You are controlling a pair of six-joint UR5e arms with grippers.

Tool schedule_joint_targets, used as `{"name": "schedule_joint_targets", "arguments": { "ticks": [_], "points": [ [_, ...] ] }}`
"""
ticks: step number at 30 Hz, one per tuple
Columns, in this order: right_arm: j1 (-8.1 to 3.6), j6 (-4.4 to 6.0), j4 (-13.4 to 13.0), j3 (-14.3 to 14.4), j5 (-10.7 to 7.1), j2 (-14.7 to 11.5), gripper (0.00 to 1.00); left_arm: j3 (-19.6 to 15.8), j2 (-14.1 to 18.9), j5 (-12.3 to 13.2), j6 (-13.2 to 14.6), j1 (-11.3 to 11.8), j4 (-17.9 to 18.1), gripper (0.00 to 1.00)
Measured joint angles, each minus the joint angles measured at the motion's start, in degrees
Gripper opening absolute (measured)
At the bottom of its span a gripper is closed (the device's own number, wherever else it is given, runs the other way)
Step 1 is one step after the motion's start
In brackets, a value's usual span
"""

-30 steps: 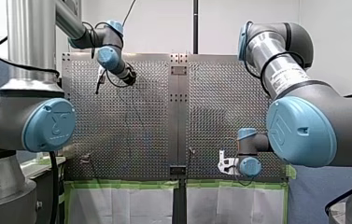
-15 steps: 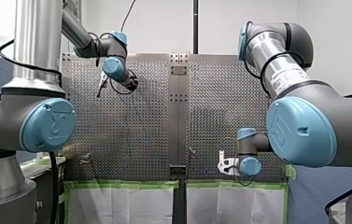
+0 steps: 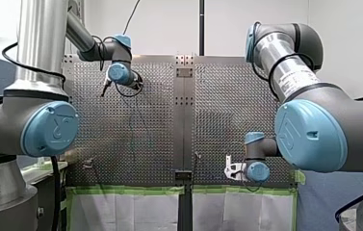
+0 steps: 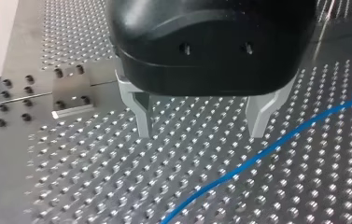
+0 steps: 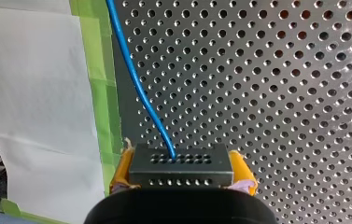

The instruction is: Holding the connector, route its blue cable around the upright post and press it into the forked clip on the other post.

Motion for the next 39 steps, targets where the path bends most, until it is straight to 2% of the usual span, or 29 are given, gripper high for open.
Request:
{"name": "schedule_joint_targets", "arguments": {
  "ticks": [7,21,31,39],
  "points": [
    [-0.01,-0.03,0.14,0.01,-0.07,-0.01,0.00,0.10,-0.03,-0.68,0.98,0.47,3.80,0.99],
    [0.00,0.00,0.08,0.01,-0.44,0.02,0.00,-0.28,-0.05,-3.92,5.54,0.61,11.42,0.99],
    [-0.03,0.05,0.04,0.01,-0.51,0.02,0.00,-1.97,-0.20,-4.08,5.74,0.19,15.94,0.99],
    [-0.22,-0.02,0.07,0.01,-0.77,0.02,0.00,-2.24,-1.79,-5.15,6.42,-0.01,19.51,0.99]
  ]
}}
